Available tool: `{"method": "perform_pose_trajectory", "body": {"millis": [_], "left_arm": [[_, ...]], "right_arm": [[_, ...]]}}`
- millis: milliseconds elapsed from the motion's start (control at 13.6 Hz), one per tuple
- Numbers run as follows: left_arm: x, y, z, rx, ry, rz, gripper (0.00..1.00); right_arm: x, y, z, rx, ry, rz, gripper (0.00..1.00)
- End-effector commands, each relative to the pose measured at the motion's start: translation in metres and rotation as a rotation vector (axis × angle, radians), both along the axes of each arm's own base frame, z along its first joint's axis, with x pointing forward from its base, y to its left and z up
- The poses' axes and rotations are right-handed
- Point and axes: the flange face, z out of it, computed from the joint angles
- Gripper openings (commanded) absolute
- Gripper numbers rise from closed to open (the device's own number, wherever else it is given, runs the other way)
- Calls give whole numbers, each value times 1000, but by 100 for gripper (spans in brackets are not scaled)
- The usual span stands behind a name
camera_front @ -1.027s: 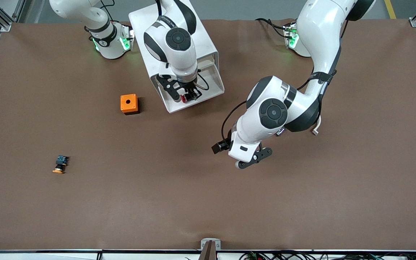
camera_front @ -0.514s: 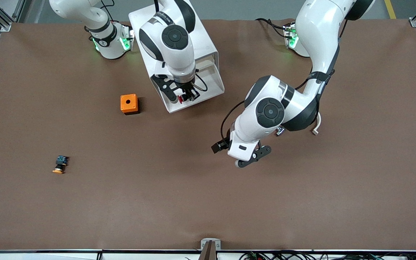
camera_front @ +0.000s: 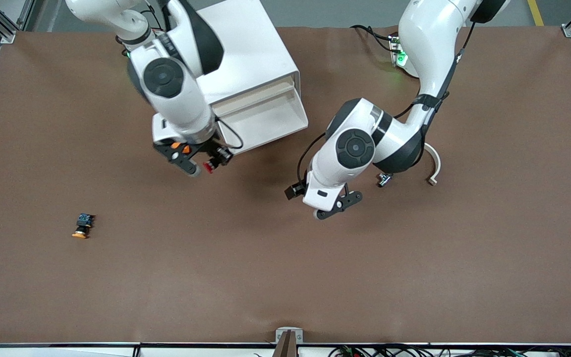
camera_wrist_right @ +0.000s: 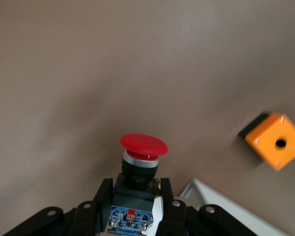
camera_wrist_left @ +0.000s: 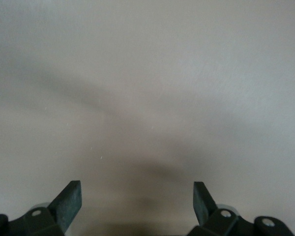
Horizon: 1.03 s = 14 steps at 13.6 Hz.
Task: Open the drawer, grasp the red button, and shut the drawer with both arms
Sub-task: 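Carry the button with the right gripper while the left gripper closes the drawer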
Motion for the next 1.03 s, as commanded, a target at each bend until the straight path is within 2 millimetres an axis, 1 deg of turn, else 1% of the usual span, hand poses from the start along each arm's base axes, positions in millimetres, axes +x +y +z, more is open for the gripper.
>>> {"method": "perform_pose_trajectory", "body": {"millis": [0,73,147,220,367,440,514,587,660,807,880,954], "left_arm": [[-26,-7,1,34,-5,-20,100],[-31,-12,-1,36,-3,-31,100],[-40,-21,-6,41,5,-48,100],[-44,-24,-9,46,11,-53,100],[-52,-33,-14,51,18,-61,100],[-54,-34,-15,54,21,-55,100],[-64,-43,-19,60,28,-65,100],[-70,-46,-22,67,35,-67,100],[-76,-51,-24,70,37,-74,100],[-87,-60,-34,84,51,-83,100],[-91,-63,-37,89,56,-89,100],[-100,-69,-40,94,62,-102,100]], "right_arm": [[26,-54,2,15,4,93,0],[33,-70,0,16,5,140,0],[39,-83,-3,15,5,176,0],[47,-104,-8,11,9,208,0],[61,-145,-23,10,24,287,0],[68,-167,-30,12,29,319,0],[74,-185,-36,9,28,355,0],[80,-203,-45,7,25,377,0],[87,-223,-61,10,24,404,0],[100,-256,-92,9,11,442,0],[105,-271,-105,2,1,459,0],[109,-279,-118,-5,-10,472,0]]}}
